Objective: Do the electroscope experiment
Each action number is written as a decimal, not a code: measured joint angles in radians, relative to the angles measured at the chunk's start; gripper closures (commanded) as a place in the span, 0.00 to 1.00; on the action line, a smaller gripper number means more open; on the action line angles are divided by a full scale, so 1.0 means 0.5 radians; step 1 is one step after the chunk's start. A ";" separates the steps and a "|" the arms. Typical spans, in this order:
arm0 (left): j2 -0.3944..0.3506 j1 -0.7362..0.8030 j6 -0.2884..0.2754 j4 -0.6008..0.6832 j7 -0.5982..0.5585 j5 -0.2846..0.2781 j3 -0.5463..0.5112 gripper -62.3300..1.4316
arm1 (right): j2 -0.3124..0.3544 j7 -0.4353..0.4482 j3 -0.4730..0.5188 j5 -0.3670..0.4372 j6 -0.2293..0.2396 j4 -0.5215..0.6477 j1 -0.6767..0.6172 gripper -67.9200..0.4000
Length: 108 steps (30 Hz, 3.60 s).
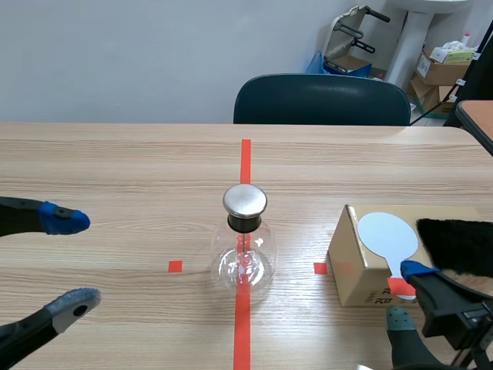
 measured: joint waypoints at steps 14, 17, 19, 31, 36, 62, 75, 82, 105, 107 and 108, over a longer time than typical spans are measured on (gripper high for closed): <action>0.000 0.000 -0.001 0.000 0.001 0.000 0.000 0.39 | 0.000 0.000 0.000 -0.012 0.000 0.000 0.000 0.91; 0.000 0.000 -0.001 0.000 0.001 0.000 0.000 0.39 | 0.000 0.001 0.000 -0.012 -0.017 0.001 0.000 0.97; 0.000 0.000 -0.001 0.000 0.001 0.000 0.000 0.39 | 0.000 0.000 0.000 -0.012 -0.024 0.005 0.002 0.97; 0.000 0.000 -0.001 0.000 0.001 0.000 0.000 0.39 | 0.000 0.000 0.000 -0.012 -0.024 0.005 0.002 0.97; 0.000 0.000 -0.001 0.000 0.001 0.000 0.000 0.39 | 0.000 0.000 0.000 -0.012 -0.024 0.005 0.002 0.97; 0.000 0.000 -0.001 0.000 0.052 0.000 0.000 0.39 | 0.000 0.000 0.000 -0.012 -0.024 0.005 0.002 0.97; 0.000 0.000 -0.001 0.000 0.052 0.000 0.000 0.39 | 0.000 0.000 0.000 -0.012 -0.024 0.005 0.002 0.97; 0.000 0.000 -0.001 0.000 0.052 0.000 0.000 0.39 | 0.000 0.000 0.000 -0.012 -0.024 0.005 0.002 0.97; 0.000 0.000 -0.001 0.000 0.052 0.000 0.000 0.39 | 0.000 0.000 0.000 -0.012 -0.024 0.005 0.002 0.97; 0.000 0.000 -0.001 0.000 0.052 0.000 0.000 0.39 | 0.000 0.000 0.000 -0.012 -0.024 0.005 0.002 0.97; 0.000 0.000 -0.001 0.000 0.052 0.000 0.000 0.39 | 0.000 0.000 0.000 -0.012 -0.024 0.005 0.002 0.97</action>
